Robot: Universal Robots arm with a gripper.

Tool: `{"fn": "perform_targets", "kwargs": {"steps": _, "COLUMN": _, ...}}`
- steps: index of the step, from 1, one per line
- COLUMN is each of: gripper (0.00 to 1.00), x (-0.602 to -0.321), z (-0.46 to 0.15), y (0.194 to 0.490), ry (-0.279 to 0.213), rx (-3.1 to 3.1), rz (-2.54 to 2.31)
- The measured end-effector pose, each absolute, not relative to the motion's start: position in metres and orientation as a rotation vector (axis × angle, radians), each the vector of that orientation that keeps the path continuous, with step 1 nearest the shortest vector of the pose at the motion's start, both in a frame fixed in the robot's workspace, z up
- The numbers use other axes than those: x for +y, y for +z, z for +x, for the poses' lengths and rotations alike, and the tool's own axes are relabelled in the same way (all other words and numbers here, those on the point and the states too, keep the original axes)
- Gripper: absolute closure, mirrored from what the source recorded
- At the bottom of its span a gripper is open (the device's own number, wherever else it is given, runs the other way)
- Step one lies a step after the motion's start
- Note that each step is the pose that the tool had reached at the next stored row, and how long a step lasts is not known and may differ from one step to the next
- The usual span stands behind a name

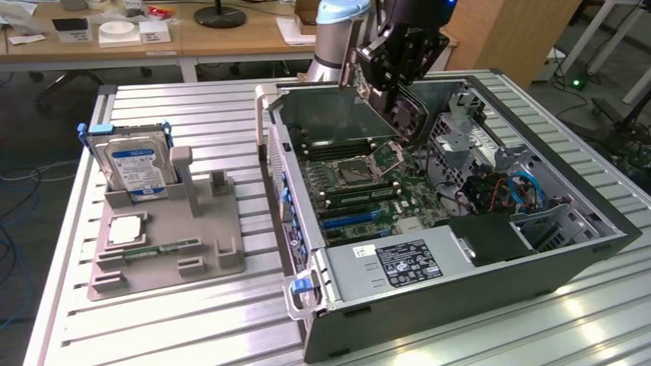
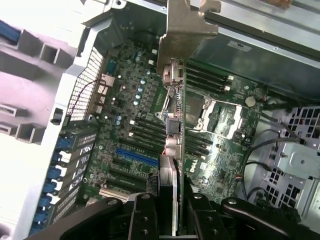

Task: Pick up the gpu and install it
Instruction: 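Insert the gpu into the slot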

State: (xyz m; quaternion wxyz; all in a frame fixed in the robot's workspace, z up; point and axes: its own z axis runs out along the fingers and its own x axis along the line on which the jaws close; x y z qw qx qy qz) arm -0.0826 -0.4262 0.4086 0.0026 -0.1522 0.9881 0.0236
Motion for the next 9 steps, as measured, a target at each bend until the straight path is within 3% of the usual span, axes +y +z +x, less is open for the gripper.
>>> {"fn": "perform_targets", "kwargs": {"steps": 9, "gripper": 0.72, "x": -0.4264, "z": -0.0826, "y": 0.4086, "ry": 0.074, "rx": 3.07, "rz": -0.649}}
